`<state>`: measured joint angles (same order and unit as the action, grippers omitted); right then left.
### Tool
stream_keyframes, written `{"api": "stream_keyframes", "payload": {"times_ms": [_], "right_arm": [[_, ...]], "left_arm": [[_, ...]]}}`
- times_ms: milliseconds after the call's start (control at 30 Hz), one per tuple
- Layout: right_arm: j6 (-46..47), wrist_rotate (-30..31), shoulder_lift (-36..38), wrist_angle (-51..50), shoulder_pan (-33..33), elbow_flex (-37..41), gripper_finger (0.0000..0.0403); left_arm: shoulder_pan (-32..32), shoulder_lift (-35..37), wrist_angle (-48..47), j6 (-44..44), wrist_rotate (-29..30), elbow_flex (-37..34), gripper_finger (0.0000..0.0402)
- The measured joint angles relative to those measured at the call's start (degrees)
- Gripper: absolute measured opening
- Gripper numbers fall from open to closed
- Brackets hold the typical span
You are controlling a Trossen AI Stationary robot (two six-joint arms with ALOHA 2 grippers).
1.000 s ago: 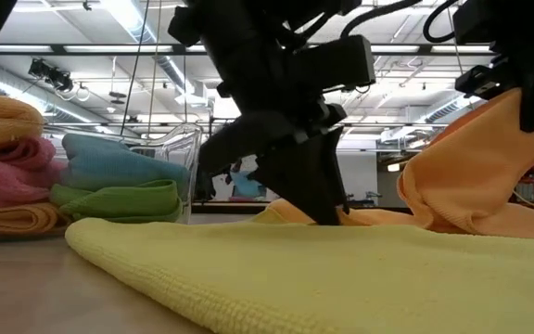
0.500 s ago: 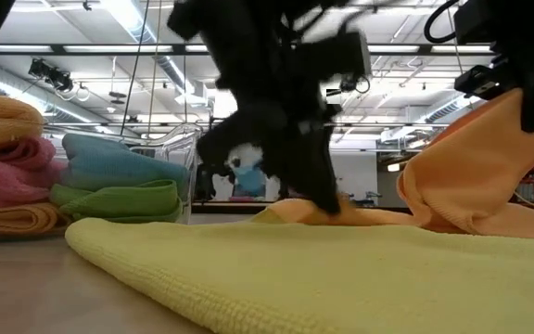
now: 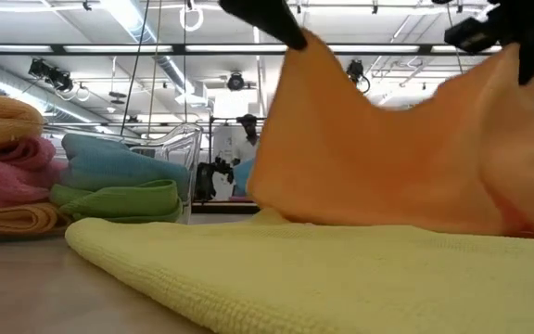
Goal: Fold microfiber towels
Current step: Fold the orange microfiber cloth
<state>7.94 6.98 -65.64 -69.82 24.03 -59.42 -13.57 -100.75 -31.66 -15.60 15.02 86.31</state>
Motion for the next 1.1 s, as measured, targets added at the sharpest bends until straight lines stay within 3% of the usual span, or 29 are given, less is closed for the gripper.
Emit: {"api": "stream_keyframes", "payload": {"times_ms": [100,333,500,700,867,967,1100], "right_arm": [[-3.15,4.31,-0.05,-6.87,0.00,-3.59,0.0006],[-8.16,23.01,-0.01,-17.98,-0.02,-11.09,0.0006],[-12.13,36.05,0.00,-19.89,-1.22,-12.76,0.0006],[-22.75,48.72,-0.01,-20.22,-7.02,-13.03,0.0006],[-27.83,60.23,0.02,-19.25,-13.30,-13.03,0.0006],[-24.98,58.57,0.08,-17.58,-14.98,-12.99,0.0006],[-20.95,46.41,0.08,-14.29,-14.55,-10.36,0.0006]], "left_arm": [[0.28,2.89,-0.46,0.75,-0.17,-0.03,0.0007],[3.07,6.83,1.00,-1.52,5.33,-0.05,0.0013],[6.82,9.59,4.63,-2.55,7.70,-0.05,0.0012],[12.28,12.64,10.43,-12.24,10.53,0.00,0.0011],[16.96,14.98,12.71,-15.25,6.16,0.06,0.0015],[17.59,15.31,9.41,-13.81,1.40,0.02,0.0020],[16.42,13.58,3.92,-6.98,-7.92,0.03,0.0008]]}}
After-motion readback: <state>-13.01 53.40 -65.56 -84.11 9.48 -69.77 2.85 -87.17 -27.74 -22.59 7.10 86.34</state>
